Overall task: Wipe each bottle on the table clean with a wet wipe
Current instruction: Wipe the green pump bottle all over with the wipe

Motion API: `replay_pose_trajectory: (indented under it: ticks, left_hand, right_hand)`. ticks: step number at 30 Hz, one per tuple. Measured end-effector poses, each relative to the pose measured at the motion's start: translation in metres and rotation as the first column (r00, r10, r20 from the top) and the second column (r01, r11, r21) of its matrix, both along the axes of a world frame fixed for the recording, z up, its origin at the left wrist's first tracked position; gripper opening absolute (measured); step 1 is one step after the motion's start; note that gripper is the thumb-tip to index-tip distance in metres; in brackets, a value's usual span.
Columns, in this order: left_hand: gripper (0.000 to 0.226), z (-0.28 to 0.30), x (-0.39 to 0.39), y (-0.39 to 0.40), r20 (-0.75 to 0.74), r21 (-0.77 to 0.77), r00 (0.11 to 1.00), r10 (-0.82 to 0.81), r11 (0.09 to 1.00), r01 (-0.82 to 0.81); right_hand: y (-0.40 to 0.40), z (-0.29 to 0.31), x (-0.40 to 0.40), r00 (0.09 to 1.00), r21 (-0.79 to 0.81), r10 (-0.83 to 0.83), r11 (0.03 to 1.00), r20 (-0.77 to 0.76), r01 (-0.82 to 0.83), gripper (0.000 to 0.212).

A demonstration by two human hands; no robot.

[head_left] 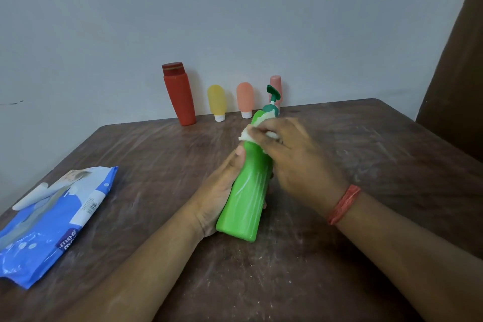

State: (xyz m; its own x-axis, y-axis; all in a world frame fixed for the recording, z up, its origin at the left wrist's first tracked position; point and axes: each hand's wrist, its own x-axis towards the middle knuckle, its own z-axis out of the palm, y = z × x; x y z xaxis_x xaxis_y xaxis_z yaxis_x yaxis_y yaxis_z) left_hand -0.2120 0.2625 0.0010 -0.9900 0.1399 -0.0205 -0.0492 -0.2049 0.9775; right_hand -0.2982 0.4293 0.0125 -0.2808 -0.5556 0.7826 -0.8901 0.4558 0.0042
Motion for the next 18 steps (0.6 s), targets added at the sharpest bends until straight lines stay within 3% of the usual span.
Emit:
replay_pose_trajectory:
  ticks: [5,9,11,14,16,17,18]
  left_hand:
    - [0.06,0.003,0.0,0.002,-0.058,-0.004,0.998,-0.014,1.0,0.014]
    - [0.055,0.003,0.001,0.0,-0.058,-0.001,0.998,-0.001,1.0,0.001]
    - [0.054,0.003,0.0,0.001,-0.057,-0.018,0.998,-0.012,1.0,0.011]
    - [0.058,0.003,-0.002,0.001,-0.07,-0.051,0.997,-0.035,0.998,0.032]
    - [0.058,0.001,-0.002,0.0,-0.081,-0.055,0.996,-0.034,0.998,0.03]
    - [0.056,0.0,-0.002,-0.001,-0.084,-0.053,0.996,-0.029,0.998,0.025]
    - [0.054,0.0,-0.002,-0.002,-0.083,-0.047,0.996,-0.022,0.999,0.018]
  right_hand:
    - [0.001,0.008,-0.012,0.983,-0.157,-0.128,0.976,0.129,0.148,0.054]
    - [0.001,0.002,0.001,0.999,0.036,-0.007,0.999,-0.034,0.008,0.064]
    - [0.003,0.01,-0.006,0.997,-0.023,-0.075,0.997,-0.018,0.074,0.061]
    - [0.0,0.015,-0.017,0.97,-0.18,-0.176,0.962,0.165,0.205,0.03]
    - [0.0,0.014,-0.01,0.974,-0.202,-0.079,0.972,0.211,0.122,0.008]
    - [0.001,0.011,-0.008,0.985,-0.169,-0.038,0.983,0.168,0.067,0.016]
    - [0.001,0.009,-0.003,0.997,-0.058,-0.017,0.998,0.08,0.022,0.037]
